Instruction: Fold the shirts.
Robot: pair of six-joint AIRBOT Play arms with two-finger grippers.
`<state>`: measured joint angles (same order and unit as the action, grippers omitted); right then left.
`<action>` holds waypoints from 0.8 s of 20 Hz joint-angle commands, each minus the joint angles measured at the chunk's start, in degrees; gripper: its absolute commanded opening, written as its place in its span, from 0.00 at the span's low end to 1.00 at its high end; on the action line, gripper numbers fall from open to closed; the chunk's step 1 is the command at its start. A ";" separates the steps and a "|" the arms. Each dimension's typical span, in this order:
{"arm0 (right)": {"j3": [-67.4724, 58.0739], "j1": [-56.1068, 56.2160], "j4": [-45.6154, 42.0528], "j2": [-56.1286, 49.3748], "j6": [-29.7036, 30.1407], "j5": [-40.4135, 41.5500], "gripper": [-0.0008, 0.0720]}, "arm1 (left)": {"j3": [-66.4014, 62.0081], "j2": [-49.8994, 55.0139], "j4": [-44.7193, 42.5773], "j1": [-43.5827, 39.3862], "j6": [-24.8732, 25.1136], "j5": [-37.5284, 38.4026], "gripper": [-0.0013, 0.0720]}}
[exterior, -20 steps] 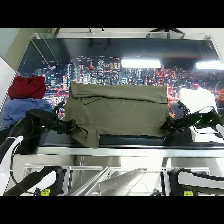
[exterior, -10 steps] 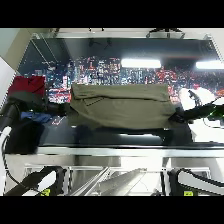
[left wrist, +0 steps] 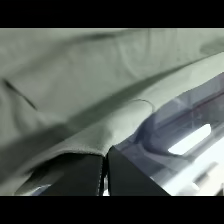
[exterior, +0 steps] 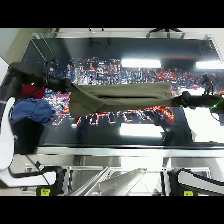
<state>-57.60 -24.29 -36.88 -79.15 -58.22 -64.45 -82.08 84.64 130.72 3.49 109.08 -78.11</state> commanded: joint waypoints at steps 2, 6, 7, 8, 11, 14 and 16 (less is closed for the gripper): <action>-4.04 3.43 6.08 -6.78 6.51 10.14 0.04 | -15.54 14.40 -2.12 -1.01 -0.09 0.48 0.04; -10.38 8.26 4.39 -14.45 8.09 16.50 0.04 | -25.18 24.90 -2.14 -2.19 -0.09 1.36 0.04; -11.58 8.83 4.39 -16.57 8.11 16.46 0.04 | -27.36 27.12 -2.14 -2.32 -0.07 1.46 0.04; -12.39 9.25 4.37 -18.32 8.11 16.46 0.04 | -29.79 29.55 -2.16 -2.99 -0.09 1.18 0.04; -13.55 9.01 4.24 -21.18 9.01 16.46 0.04 | -34.91 34.73 -2.14 -3.69 -0.13 0.07 0.04; -16.06 7.72 -1.36 -21.05 8.96 15.23 0.30 | -35.26 35.69 -2.14 -4.20 -0.09 2.67 0.07; -19.39 6.64 -8.11 -21.11 7.58 14.97 0.56 | -35.26 35.47 -2.05 -4.13 -0.20 5.79 0.98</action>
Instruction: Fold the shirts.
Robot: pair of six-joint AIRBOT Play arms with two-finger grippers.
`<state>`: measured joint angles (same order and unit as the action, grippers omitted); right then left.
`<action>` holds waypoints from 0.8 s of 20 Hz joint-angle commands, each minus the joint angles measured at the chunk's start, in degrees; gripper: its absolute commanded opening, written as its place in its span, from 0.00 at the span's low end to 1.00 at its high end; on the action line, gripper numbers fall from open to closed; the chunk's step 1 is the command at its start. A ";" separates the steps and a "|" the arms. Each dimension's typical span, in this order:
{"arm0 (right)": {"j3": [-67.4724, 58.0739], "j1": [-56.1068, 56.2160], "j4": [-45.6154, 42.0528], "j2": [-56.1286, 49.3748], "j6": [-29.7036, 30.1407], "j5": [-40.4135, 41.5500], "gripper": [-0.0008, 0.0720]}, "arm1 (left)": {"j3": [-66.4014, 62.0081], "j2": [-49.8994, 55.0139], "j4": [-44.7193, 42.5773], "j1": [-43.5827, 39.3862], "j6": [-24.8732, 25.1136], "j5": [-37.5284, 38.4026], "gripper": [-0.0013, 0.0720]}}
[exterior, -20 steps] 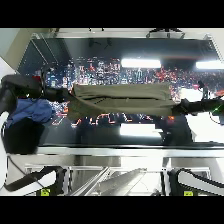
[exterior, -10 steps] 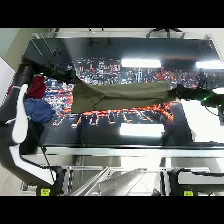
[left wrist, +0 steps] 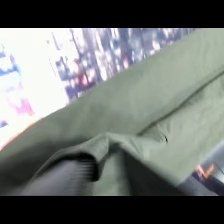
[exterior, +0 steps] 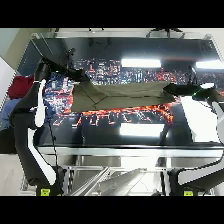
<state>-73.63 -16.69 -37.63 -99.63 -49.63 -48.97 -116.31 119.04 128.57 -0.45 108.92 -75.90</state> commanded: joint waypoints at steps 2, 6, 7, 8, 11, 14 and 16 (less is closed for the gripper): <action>-6.12 -1.53 -13.11 -1.03 -5.09 -0.92 0.64 | -1.03 0.83 0.33 -0.11 -0.13 4.26 0.97; -9.64 -1.79 -14.62 -4.74 -7.63 -8.17 0.74 | -1.05 0.81 0.66 -0.11 -2.58 4.72 0.97; -10.19 -1.77 -14.03 -5.99 -7.63 -9.33 0.74 | -1.05 0.76 0.66 -0.09 -3.17 4.94 0.97; -10.88 -1.79 -12.79 -7.41 -7.63 -10.23 0.75 | -1.05 0.63 0.68 -0.11 -3.17 4.87 0.97; -12.70 -1.81 -8.90 -10.69 -7.54 -11.63 0.74 | -1.03 0.22 1.53 -0.59 -3.15 3.21 0.97; -14.16 -1.79 -6.47 -13.60 -7.61 -12.72 0.62 | -1.03 0.20 5.01 -1.86 -3.15 0.26 0.97; -14.73 -1.77 -5.68 -14.51 -7.39 -13.51 0.41 | -1.01 0.24 4.96 -3.67 -3.13 -1.14 0.88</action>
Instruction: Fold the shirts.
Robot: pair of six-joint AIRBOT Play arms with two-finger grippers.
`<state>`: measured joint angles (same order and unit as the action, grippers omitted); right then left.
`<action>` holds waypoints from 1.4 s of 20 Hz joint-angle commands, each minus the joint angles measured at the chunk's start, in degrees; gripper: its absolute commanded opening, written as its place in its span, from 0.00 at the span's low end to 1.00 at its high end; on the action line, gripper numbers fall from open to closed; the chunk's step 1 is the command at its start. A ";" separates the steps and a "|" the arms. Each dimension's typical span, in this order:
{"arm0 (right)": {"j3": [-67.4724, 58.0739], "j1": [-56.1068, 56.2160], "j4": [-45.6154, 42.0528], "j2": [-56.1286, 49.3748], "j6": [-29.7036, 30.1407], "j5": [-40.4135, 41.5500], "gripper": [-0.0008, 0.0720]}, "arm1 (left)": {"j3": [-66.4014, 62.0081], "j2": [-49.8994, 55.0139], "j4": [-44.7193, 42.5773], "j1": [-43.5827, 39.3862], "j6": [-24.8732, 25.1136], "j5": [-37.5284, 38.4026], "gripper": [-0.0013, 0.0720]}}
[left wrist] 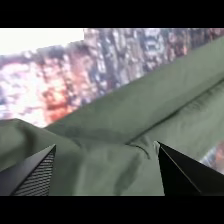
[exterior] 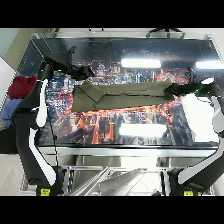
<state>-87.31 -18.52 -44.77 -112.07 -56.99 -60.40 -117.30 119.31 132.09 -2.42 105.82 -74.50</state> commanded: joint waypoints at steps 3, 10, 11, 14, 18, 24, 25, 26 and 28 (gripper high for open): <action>-1.40 0.02 1.55 -2.21 -0.28 -3.32 0.04 | -0.02 0.26 1.42 -5.77 0.02 -2.43 0.59; -8.44 0.13 9.94 6.29 -0.28 -17.31 0.04 | -0.04 7.10 1.46 -19.76 -0.90 3.78 0.04; -9.01 0.13 13.22 8.85 -0.63 -19.19 0.04 | -0.04 8.17 1.51 -21.42 -1.73 5.70 0.04; -9.44 0.17 22.43 16.09 -2.51 -22.82 0.04 | -0.04 9.81 1.75 -24.65 -5.38 13.51 0.04; -9.42 2.10 23.63 20.35 -4.81 -23.28 0.04 | -0.15 9.64 3.41 -26.27 -5.44 20.22 0.04; -9.38 11.61 22.97 20.37 -5.42 -22.67 0.04 | -0.15 -6.60 8.90 -18.29 -0.46 2.97 0.04; -9.38 14.47 22.97 20.39 -5.44 -20.87 0.04 | -0.13 -11.02 8.90 -15.43 -0.44 -0.83 0.04; -9.35 17.68 22.97 20.31 -5.42 -18.36 0.04 | -0.09 -15.56 8.81 -12.28 -0.42 -3.65 0.04; -9.35 25.29 22.95 19.30 -5.38 -9.44 0.04 | -0.04 -24.48 8.44 -5.05 -1.09 -6.32 0.04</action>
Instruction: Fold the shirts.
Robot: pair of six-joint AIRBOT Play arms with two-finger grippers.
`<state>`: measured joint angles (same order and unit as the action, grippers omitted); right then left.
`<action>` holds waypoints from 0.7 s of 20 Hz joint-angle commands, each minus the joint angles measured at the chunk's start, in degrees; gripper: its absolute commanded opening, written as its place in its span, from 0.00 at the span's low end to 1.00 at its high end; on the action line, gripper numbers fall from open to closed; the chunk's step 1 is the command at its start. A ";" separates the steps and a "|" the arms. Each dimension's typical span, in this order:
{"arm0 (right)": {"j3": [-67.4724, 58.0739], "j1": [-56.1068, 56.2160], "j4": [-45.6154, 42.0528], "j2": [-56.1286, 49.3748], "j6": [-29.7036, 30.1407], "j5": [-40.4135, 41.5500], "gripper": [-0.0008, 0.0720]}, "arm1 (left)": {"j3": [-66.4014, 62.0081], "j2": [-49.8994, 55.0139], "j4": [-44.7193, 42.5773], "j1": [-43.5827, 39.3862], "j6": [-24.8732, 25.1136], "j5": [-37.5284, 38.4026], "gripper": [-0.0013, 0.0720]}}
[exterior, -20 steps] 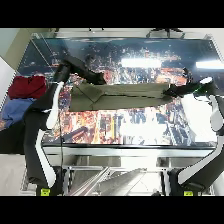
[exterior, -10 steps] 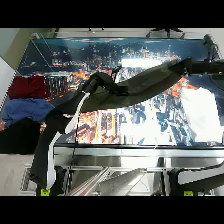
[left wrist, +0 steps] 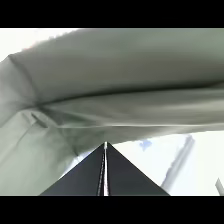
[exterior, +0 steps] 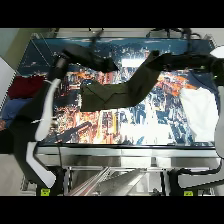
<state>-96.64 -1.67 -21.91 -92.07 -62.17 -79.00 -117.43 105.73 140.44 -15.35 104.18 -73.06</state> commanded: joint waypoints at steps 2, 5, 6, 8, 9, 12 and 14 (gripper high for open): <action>-0.04 17.38 0.15 -3.96 0.81 21.59 0.04 | 0.11 -18.14 0.09 15.08 -0.79 -9.05 0.04; -0.04 30.99 3.43 -12.41 7.19 38.71 0.04 | 1.40 -25.20 0.13 22.49 -0.85 -11.98 0.04; -0.07 35.39 7.67 -15.87 12.46 45.13 0.04 | 3.65 -27.56 0.11 24.04 -0.74 -11.82 0.04; -0.04 41.83 14.82 -21.35 20.41 57.35 0.23 | 8.81 -31.28 0.09 26.08 -0.35 -11.78 0.04; -0.02 42.95 15.02 -22.43 20.41 58.60 0.55 | 11.28 -32.74 0.09 26.67 0.42 -12.02 0.04; -0.04 39.39 11.87 -19.74 20.37 52.52 0.63 | 18.16 -36.24 0.09 28.74 1.46 -12.41 0.04; -0.04 33.42 8.33 -15.80 18.27 46.21 0.63 | 21.20 -37.13 0.11 29.86 1.81 -12.41 0.04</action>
<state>-96.64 35.64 -10.98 -110.48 -44.03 -29.47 -101.14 71.18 140.59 12.45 105.06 -84.95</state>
